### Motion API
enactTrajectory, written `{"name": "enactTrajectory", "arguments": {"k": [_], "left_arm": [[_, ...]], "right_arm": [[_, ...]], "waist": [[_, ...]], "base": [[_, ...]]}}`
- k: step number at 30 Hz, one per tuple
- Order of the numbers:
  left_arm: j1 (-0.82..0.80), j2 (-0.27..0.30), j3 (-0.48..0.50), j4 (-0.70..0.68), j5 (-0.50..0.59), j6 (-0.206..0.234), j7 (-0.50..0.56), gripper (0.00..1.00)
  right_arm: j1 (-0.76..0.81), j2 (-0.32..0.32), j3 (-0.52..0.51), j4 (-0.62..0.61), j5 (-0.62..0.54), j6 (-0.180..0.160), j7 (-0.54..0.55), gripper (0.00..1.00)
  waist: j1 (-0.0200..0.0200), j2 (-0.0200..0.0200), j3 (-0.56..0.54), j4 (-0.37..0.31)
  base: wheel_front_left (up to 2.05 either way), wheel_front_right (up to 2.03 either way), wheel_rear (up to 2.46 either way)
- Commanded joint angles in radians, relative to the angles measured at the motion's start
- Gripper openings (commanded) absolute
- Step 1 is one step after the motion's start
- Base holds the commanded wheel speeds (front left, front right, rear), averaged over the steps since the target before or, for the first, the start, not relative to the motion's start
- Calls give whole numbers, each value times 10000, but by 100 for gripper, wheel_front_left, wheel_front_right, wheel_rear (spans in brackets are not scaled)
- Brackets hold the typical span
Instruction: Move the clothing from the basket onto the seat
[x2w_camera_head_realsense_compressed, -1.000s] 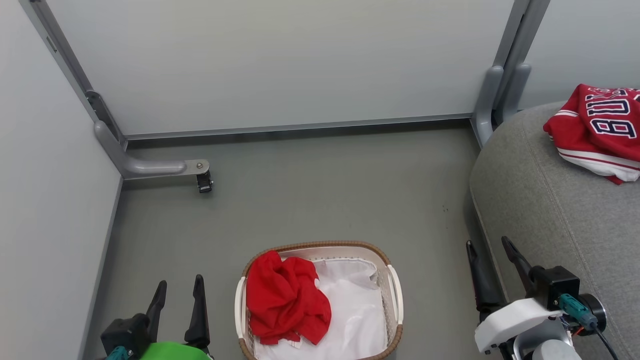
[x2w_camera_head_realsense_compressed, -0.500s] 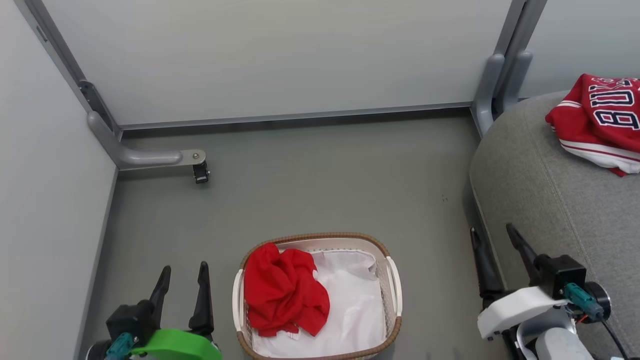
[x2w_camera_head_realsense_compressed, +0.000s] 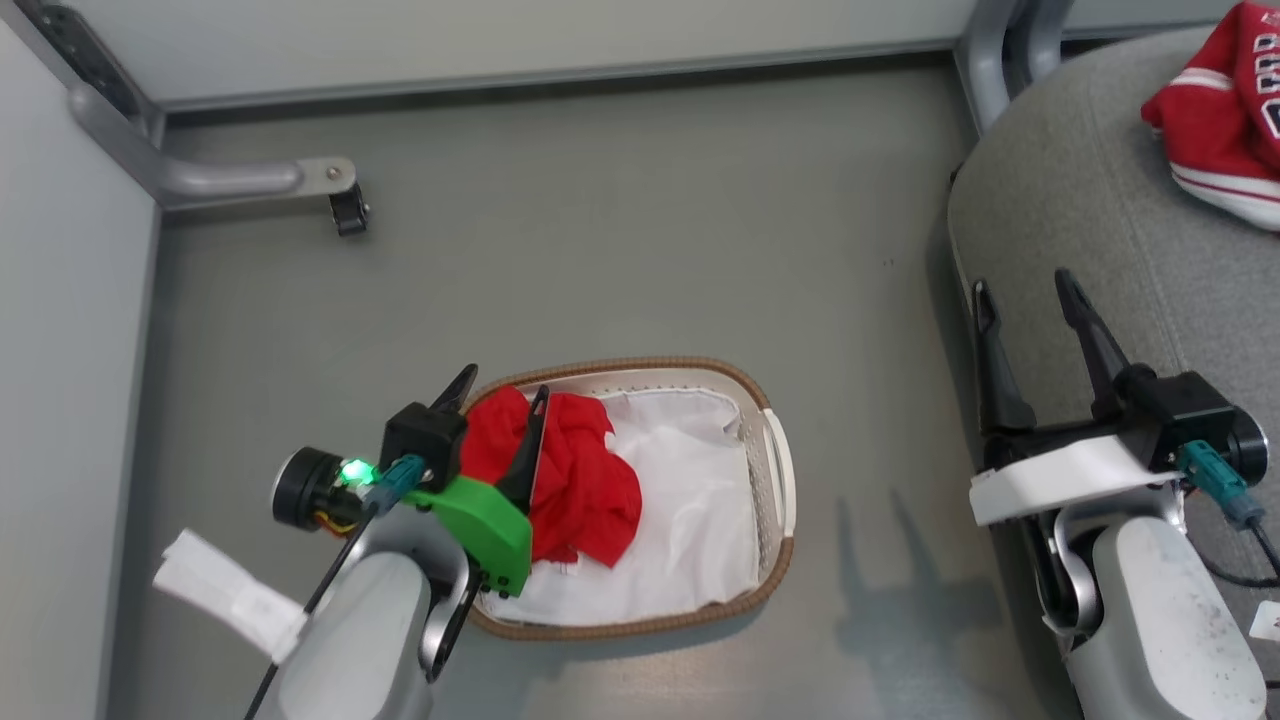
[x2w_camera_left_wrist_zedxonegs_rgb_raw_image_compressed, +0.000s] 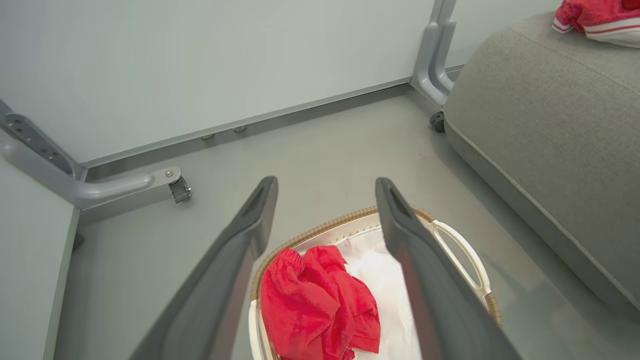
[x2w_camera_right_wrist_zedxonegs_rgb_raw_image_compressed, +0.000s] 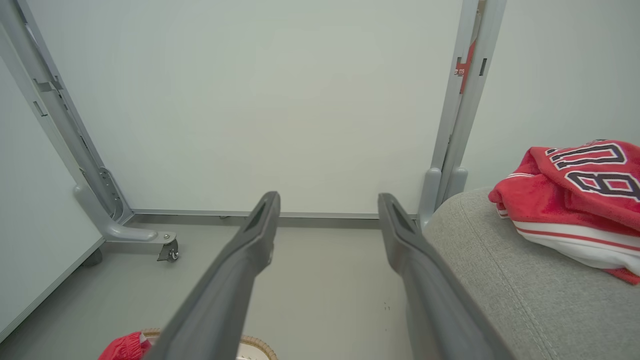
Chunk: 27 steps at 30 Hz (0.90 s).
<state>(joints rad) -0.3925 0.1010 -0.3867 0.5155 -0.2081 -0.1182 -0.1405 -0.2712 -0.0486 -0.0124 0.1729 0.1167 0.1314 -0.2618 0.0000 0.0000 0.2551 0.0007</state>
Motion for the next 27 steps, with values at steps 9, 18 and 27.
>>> {"name": "enactTrajectory", "arguments": {"k": [9, 18, 27], "left_arm": [[-2332, 292, -1196, 2992, 883, -103, 979, 100], [-3808, 376, -1445, 5043, 1206, 57, 1321, 100], [-4619, 480, -1520, 6158, 1300, 505, 1383, 100]], "right_arm": [[-1291, -28, 429, -995, 371, -14, -50, 100], [-1766, -28, 668, -1258, 871, -14, -50, 100], [-1978, -28, 831, -1324, 1162, -14, -49, 100]], "waist": [[0, 0, 3772, -1507], [0, 0, 5015, -2042], [0, 0, 5458, -2246]], "base": [[0, 0, 0], [0, 0, 0], [0, 0, 0]]}}
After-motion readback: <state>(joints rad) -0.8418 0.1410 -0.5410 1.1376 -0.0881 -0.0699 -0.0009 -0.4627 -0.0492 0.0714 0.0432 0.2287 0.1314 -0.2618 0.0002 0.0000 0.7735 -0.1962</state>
